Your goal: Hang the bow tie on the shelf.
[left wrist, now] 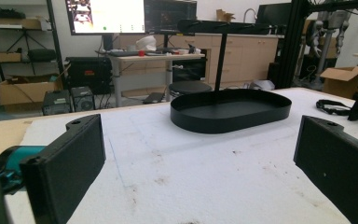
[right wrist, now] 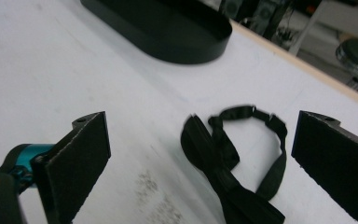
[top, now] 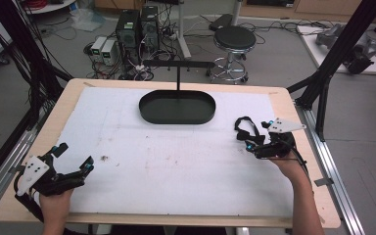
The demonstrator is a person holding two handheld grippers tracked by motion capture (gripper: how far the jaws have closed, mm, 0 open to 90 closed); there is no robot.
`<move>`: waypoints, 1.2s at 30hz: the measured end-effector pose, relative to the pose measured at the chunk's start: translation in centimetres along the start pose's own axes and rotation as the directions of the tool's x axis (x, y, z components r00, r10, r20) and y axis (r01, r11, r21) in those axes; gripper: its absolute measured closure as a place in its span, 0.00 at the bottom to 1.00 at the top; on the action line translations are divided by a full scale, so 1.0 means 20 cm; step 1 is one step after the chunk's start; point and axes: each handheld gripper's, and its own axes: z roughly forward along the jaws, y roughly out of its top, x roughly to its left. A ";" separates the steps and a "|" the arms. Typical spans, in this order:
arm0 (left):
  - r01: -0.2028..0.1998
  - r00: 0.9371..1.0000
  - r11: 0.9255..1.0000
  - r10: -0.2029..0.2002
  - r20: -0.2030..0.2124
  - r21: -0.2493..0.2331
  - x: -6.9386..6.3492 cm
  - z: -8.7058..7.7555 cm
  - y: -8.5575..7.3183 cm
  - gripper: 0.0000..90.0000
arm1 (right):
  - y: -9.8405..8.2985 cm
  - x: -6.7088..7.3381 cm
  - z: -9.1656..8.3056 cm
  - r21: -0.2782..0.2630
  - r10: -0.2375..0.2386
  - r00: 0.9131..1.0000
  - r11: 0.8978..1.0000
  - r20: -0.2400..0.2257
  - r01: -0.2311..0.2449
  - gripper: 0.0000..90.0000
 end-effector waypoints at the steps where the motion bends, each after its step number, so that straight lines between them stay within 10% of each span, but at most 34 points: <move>1: 0.000 1.000 1.000 0.000 0.000 0.000 0.00 0.00 0.00 0.03 | 0.00 0.00 0.00 0.000 0.000 1.000 1.000 0.000 0.000 0.04; 20: 0.003 1.000 1.000 -0.003 0.004 0.008 0.00 0.00 -0.01 0.03 | -0.08 -0.10 0.18 0.249 -0.035 0.999 0.968 -0.010 0.037 0.28; 36: 0.005 1.000 1.000 -0.005 0.005 0.011 0.00 0.00 -0.01 0.03 | -0.08 -0.09 0.22 0.332 -0.050 0.998 0.942 -0.027 0.056 0.80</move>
